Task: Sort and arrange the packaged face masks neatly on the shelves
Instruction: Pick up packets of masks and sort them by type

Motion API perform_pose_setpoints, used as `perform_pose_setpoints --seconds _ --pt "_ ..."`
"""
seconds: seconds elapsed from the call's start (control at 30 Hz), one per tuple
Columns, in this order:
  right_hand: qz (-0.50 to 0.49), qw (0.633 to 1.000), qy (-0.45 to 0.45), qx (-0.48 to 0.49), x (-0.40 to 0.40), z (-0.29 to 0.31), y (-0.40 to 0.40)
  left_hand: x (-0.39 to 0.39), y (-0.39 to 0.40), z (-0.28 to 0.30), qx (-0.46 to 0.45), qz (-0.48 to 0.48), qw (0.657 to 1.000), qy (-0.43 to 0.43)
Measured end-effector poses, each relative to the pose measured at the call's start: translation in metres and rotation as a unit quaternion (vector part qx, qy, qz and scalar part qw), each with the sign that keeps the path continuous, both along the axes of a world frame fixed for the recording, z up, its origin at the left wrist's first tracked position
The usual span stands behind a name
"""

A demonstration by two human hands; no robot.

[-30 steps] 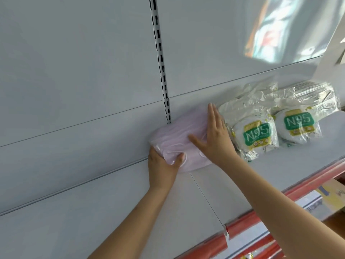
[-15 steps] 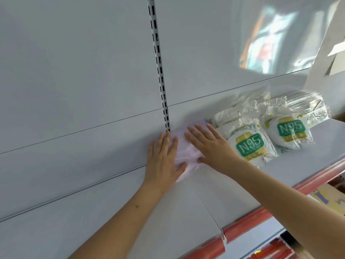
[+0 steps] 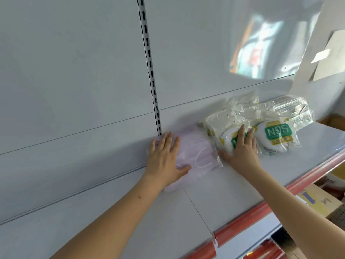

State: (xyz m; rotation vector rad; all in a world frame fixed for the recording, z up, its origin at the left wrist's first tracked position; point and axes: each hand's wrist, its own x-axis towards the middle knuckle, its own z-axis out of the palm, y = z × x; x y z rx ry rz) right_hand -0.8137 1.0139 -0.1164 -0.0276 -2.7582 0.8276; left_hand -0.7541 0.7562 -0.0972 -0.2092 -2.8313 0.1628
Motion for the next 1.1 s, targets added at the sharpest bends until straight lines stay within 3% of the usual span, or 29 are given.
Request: perform_pose_setpoints --seconds 0.07,0.13,0.23,0.33,0.43,0.53,0.6,0.63,0.7,0.73,0.77,0.8,0.87,1.1 --pt "-0.009 0.998 0.004 0.061 0.009 0.006 -0.004 0.002 0.000 0.002 -0.012 -0.004 1.000 -0.017" --pt "0.011 0.984 0.130 0.118 0.027 0.013 -0.012 0.004 0.001 0.003 -0.016 0.006 0.999 -0.030" --pt "0.164 0.924 0.300 0.171 0.049 0.020 -0.033 0.004 0.004 0.002 -0.016 0.012 0.998 -0.051" --pt "0.256 0.887 0.272 0.273 0.042 0.011 -0.051 0.004 0.001 0.006 -0.041 0.003 0.996 -0.079" --pt "0.244 0.896 0.192 0.318 0.024 0.001 -0.057 0.007 -0.011 0.018 -0.024 -0.031 0.997 -0.063" --pt "0.199 0.923 0.152 0.291 0.017 0.001 -0.064 0.029 -0.026 0.010 0.126 -0.019 0.987 0.096" --pt "0.188 0.931 0.149 0.276 0.018 0.003 -0.070 0.049 -0.025 -0.001 0.310 0.035 0.938 0.152" --pt "0.200 0.932 0.141 0.266 0.018 0.007 -0.071 0.057 -0.021 -0.004 0.420 0.074 0.896 0.126" --pt "0.236 0.926 0.111 0.273 0.012 0.020 -0.073 0.063 -0.011 -0.009 0.614 0.134 0.777 0.037" --pt "0.253 0.918 0.095 0.290 0.008 0.028 -0.074 0.062 -0.006 -0.011 0.675 0.149 0.722 0.003" --pt "0.268 0.911 0.072 0.304 0.004 0.035 -0.076 0.060 -0.001 -0.012 0.706 0.155 0.691 -0.021" --pt "0.281 0.905 0.043 0.317 0.002 0.041 -0.079 0.059 0.004 -0.013 0.713 0.152 0.684 -0.033" --pt "0.290 0.889 0.027 0.353 0.001 0.047 -0.084 0.054 0.010 -0.018 0.696 0.149 0.702 -0.026" --pt "0.300 0.877 0.142 0.347 -0.004 0.063 -0.081 0.060 -0.004 -0.020 0.612 0.159 0.774 0.035"
